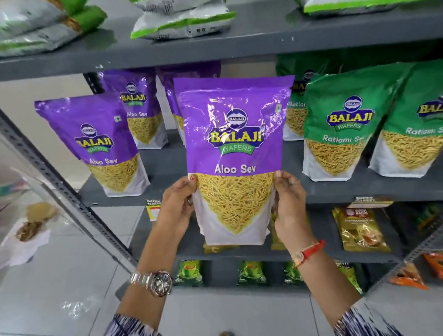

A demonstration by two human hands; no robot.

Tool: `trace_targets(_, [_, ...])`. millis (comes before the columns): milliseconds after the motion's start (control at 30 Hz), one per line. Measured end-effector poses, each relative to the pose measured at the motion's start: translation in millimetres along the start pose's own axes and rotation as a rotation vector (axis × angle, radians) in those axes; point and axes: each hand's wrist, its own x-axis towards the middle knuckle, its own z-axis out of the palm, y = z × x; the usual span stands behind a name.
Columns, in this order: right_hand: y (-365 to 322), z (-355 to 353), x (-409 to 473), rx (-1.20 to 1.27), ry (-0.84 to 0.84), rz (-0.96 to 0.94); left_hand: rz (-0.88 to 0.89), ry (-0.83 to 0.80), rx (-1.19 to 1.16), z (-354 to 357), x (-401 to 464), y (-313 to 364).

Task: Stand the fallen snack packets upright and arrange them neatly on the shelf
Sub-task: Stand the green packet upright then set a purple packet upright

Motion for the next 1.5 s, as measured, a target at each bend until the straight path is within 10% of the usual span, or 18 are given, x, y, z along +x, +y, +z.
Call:
trace_targets(567, [80, 103, 83, -0.151, -0.255, 0.049, 0.041, 0.401, -0.140, -63, 105, 18])
trace_targets(967, [116, 130, 91, -0.031, -0.227, 0.029, 0.078, 0.384, -0.226, -88, 136, 19])
trace_targets(1500, [101, 85, 78, -0.223, -0.235, -0.107, 0.385, 0.801, 0.069, -40, 94, -37])
